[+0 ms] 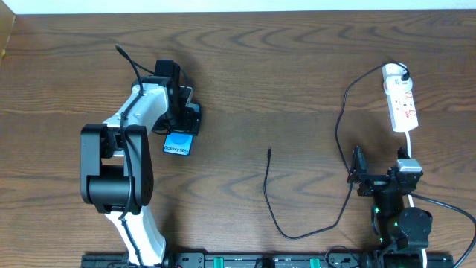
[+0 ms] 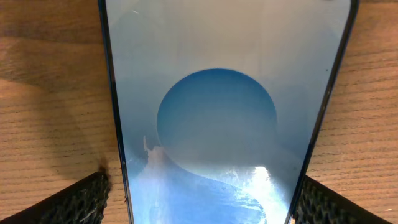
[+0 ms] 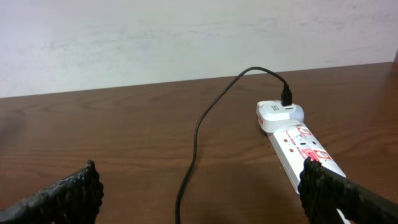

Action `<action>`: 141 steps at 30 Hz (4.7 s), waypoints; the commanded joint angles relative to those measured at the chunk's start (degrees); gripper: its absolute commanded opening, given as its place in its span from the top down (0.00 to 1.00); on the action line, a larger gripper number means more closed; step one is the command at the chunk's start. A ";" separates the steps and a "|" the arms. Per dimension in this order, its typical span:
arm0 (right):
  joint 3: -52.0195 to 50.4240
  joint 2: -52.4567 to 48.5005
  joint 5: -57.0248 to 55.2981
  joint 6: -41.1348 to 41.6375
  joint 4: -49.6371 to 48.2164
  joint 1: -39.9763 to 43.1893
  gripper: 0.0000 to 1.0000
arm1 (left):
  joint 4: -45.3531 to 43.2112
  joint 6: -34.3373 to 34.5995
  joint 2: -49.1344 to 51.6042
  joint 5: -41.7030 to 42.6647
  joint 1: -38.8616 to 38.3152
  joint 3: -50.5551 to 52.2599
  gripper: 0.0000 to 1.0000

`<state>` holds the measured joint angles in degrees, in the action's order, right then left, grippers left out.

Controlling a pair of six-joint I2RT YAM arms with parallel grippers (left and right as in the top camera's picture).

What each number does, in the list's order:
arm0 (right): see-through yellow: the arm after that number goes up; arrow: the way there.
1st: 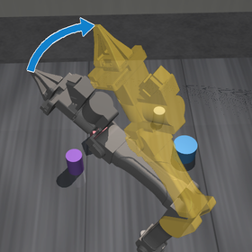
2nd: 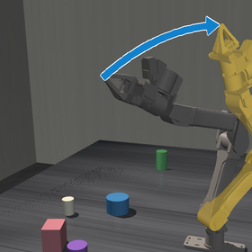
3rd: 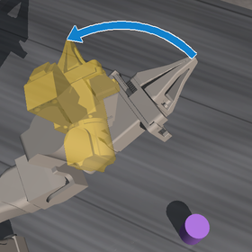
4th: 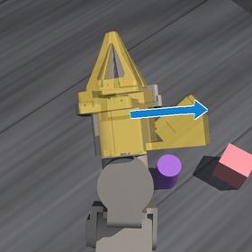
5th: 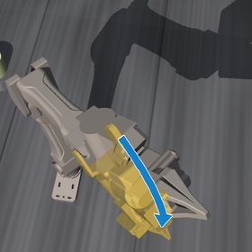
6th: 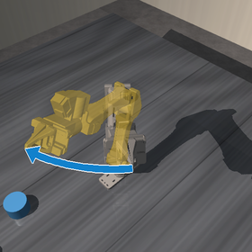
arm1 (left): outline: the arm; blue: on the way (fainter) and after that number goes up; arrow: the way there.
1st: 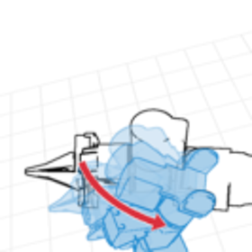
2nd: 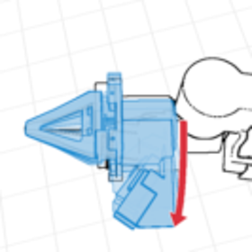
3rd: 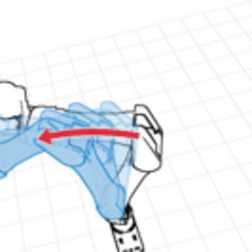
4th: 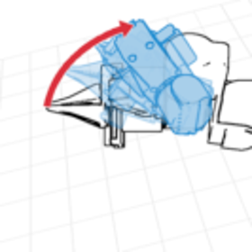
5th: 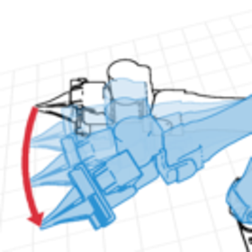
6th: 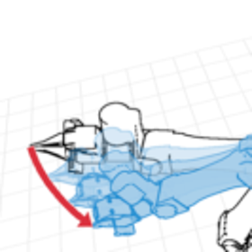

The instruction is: Plug charger to phone and switch on socket

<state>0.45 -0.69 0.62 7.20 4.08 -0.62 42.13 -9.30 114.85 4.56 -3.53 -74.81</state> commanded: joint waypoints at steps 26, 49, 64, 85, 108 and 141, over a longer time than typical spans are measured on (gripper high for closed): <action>-0.15 0.39 -0.28 0.48 0.24 -0.55 0.01 | 0.44 -0.59 2.10 4.02 -0.09 1.95 0.23; -0.15 0.39 -0.28 0.48 0.24 -0.55 0.01 | 0.85 -0.57 2.10 4.02 -0.09 1.95 0.59; -0.15 0.39 -0.28 0.48 0.24 -0.55 0.01 | 1.68 -0.59 2.10 3.80 -0.09 1.95 0.93; -0.15 0.39 -0.28 0.46 0.24 -0.55 0.01 | 3.96 -0.57 1.07 3.80 -0.07 -2.71 0.92; -0.15 0.39 -0.28 0.48 0.24 -0.55 0.01 | 6.08 0.33 -7.89 6.60 -0.07 -5.75 0.92; -0.15 0.39 -0.28 0.48 0.24 -0.55 0.01 | 0.76 56.17 -10.19 66.14 -0.07 -5.75 0.93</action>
<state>0.45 -0.69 0.62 7.20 4.10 -0.62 43.20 34.13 105.97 63.29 -3.53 -79.15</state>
